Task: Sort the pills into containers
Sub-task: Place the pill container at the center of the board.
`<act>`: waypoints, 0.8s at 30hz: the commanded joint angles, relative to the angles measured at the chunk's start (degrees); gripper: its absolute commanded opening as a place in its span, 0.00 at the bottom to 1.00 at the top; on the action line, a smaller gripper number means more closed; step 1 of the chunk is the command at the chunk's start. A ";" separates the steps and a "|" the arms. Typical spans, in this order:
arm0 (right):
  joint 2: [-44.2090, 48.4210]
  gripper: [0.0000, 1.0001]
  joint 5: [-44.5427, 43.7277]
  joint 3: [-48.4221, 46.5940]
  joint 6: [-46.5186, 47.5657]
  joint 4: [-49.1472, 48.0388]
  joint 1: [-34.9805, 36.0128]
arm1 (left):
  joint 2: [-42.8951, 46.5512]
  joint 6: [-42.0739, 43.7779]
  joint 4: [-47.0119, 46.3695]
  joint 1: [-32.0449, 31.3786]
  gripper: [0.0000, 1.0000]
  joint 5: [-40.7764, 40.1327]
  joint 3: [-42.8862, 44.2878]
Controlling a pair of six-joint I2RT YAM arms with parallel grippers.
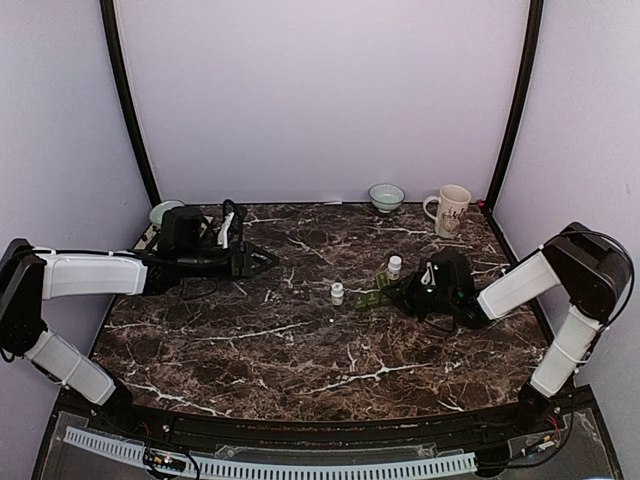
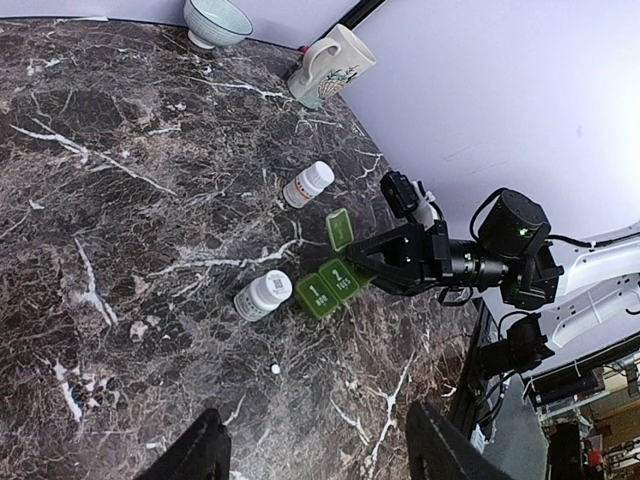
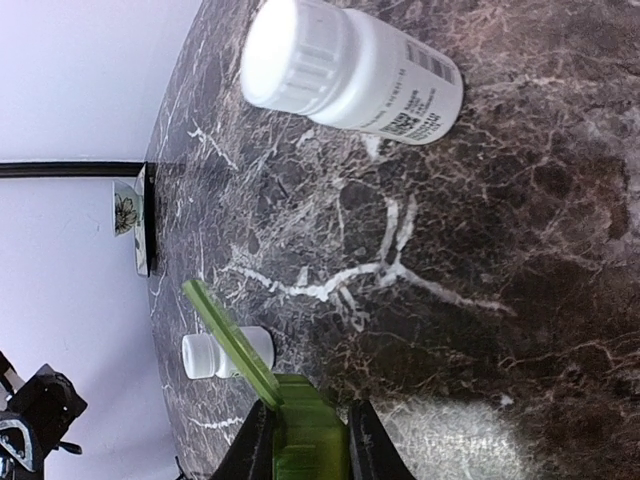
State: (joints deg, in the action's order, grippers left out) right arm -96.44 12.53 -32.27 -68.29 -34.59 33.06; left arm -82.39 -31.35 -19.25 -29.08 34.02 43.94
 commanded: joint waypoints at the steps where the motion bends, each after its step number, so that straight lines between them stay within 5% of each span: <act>1: -2.16 0.00 -3.71 1.35 -4.16 -8.63 -0.31 | -0.13 0.13 -0.45 0.41 0.62 1.24 -0.09; 24: -6.53 0.26 -7.43 4.55 -3.40 -8.75 1.42 | -3.11 -0.19 -2.41 0.36 0.62 2.58 0.61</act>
State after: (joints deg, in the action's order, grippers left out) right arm -102.00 6.44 -29.74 -72.71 -44.84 33.78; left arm -84.93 -31.75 -20.03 -29.08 35.18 43.94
